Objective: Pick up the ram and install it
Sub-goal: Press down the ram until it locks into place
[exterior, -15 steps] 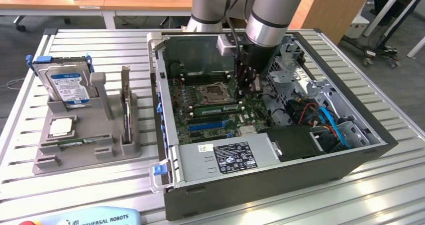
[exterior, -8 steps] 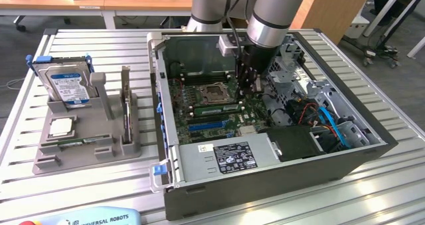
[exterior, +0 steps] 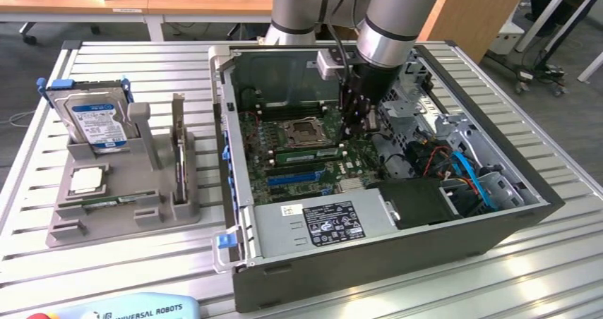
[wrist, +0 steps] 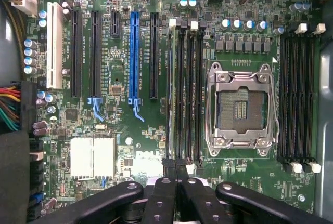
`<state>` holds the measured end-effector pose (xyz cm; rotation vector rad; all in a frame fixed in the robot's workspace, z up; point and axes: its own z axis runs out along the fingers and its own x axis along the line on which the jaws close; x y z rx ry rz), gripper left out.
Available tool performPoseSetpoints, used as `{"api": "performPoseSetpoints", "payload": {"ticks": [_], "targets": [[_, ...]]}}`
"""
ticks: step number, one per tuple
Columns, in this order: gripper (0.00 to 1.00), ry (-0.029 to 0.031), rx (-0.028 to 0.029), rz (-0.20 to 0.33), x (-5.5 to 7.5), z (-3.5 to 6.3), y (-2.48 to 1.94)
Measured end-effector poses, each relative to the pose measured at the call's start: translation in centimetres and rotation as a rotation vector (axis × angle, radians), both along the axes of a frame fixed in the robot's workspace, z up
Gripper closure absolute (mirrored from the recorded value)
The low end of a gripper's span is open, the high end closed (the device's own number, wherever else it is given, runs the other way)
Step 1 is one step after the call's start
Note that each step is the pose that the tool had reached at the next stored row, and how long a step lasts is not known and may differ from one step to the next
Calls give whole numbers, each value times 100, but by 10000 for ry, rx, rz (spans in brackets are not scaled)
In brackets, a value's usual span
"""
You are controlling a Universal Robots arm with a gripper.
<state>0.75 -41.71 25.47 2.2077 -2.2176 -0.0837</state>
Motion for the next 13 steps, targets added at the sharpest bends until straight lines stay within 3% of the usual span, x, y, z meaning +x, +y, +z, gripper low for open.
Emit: {"api": "performPoseSetpoints", "payload": {"ticks": [13], "targets": [[90,0,13,0,0,-88,0]]}}
